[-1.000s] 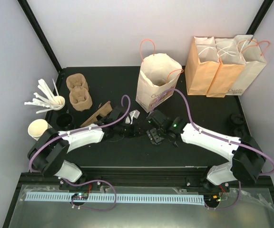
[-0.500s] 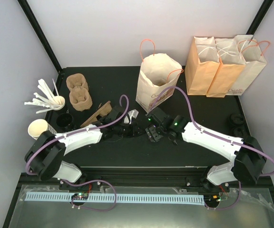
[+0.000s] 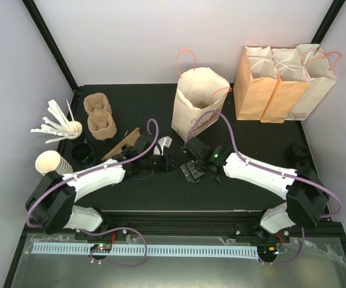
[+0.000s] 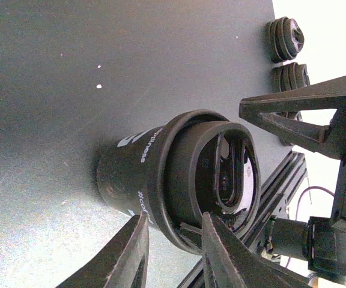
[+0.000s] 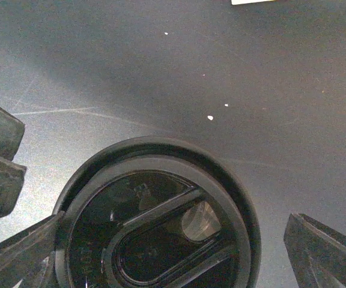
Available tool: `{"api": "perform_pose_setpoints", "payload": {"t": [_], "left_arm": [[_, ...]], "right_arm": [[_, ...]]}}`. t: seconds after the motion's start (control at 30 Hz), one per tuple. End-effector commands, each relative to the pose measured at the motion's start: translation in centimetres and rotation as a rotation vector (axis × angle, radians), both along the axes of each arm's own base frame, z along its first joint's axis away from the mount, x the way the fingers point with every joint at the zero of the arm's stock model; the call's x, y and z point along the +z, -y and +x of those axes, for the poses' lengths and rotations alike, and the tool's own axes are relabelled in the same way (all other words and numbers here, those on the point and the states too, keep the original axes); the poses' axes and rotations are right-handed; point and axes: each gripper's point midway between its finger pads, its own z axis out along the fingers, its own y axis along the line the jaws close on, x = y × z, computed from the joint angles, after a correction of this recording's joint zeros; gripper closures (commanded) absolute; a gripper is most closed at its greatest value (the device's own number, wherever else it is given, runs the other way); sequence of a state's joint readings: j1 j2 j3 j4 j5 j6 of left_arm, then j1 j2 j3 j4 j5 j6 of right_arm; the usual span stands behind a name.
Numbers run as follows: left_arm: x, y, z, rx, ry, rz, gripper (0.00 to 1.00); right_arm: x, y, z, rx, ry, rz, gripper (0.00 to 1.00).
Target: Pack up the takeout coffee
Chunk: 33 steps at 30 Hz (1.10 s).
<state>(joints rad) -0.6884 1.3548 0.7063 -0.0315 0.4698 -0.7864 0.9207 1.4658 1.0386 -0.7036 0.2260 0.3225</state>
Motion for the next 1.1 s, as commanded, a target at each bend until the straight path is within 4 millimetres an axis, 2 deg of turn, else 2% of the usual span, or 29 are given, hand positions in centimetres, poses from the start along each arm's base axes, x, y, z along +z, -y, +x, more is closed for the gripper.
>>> {"api": "perform_pose_setpoints", "payload": {"t": [0.0, 0.23, 0.33, 0.63, 0.77, 1.0, 1.07], "left_arm": [[0.5, -0.3, 0.4, 0.016, 0.016, 0.001, 0.72], [0.9, 0.1, 0.3, -0.006, 0.021, -0.006, 0.71], [0.9, 0.4, 0.4, -0.019, 0.018, -0.007, 0.69], [1.1, 0.5, 0.5, -0.020, 0.022, -0.013, 0.63], [1.4, 0.6, 0.5, -0.024, 0.032, -0.019, 0.58], [0.3, 1.3, 0.1, -0.079, -0.009, -0.013, 0.53], [0.2, 1.6, 0.0, -0.096, -0.017, -0.020, 0.49]], "right_arm": [[1.6, -0.1, 0.0, -0.001, 0.012, 0.014, 0.00], [3.9, 0.2, -0.1, -0.004, 0.039, 0.037, 0.00], [4.3, 0.3, -0.2, 0.001, 0.042, 0.040, 0.00], [2.9, -0.2, -0.5, 0.033, 0.070, 0.104, 0.00], [2.5, -0.6, -0.7, 0.041, 0.083, 0.145, 0.01], [2.3, -0.9, -1.1, 0.065, 0.119, 0.182, 0.01], [2.1, -0.9, -1.2, 0.067, 0.121, 0.179, 0.01]]}}
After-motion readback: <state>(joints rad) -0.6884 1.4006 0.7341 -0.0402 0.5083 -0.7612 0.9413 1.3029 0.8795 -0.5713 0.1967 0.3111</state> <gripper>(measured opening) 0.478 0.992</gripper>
